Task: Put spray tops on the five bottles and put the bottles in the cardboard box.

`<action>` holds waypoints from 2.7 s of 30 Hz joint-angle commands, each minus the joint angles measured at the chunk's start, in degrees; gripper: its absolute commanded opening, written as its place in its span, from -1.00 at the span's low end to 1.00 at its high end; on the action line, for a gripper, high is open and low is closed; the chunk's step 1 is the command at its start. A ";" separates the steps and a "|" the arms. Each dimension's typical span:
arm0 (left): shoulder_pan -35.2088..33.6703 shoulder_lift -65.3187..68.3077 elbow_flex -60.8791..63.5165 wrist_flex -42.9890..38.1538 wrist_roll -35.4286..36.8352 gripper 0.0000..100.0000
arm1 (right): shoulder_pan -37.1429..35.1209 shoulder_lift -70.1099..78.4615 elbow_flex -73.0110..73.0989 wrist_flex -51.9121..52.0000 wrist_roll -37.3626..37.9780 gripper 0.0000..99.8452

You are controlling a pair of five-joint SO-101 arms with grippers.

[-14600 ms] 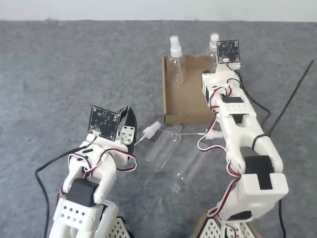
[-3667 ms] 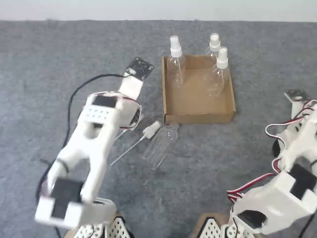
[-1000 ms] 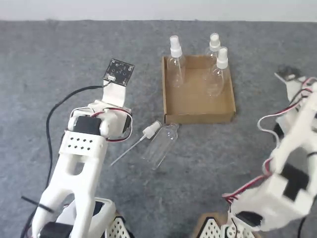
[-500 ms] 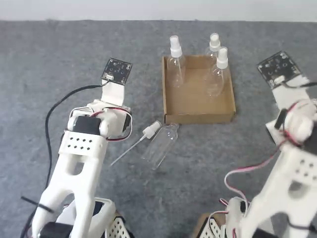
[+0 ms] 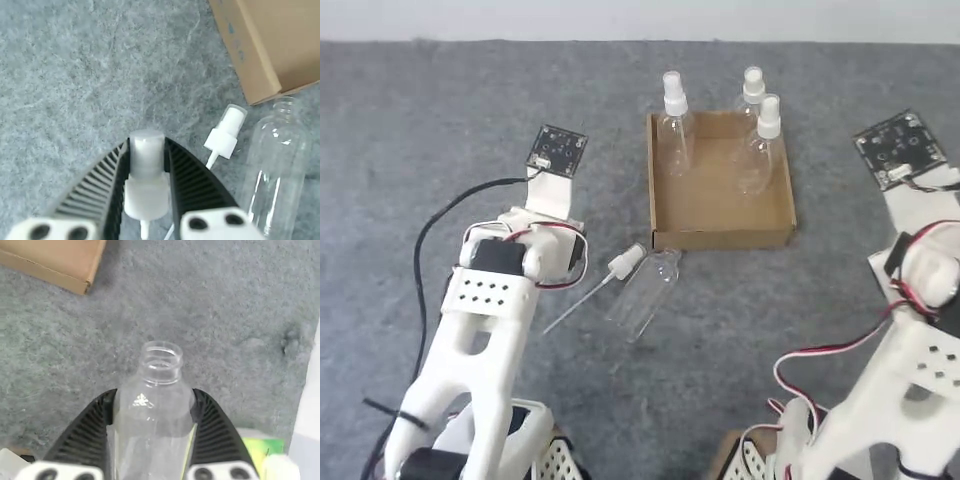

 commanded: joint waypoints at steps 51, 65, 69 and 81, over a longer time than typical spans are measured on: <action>-4.66 -32.53 -22.90 8.35 10.37 -0.98 | -68.35 -4.53 52.13 -60.44 -39.12 -0.98; -4.57 -32.35 -20.62 -3.78 23.12 -0.98 | -77.23 -7.25 67.78 -85.32 -39.03 -0.99; -4.57 -32.35 -15.43 -9.14 24.88 -0.98 | -77.32 -7.34 69.54 -88.04 -39.21 -0.99; 2.37 -32.44 -5.76 -11.96 24.53 -0.98 | -77.14 -7.34 69.89 -87.43 -39.38 -0.99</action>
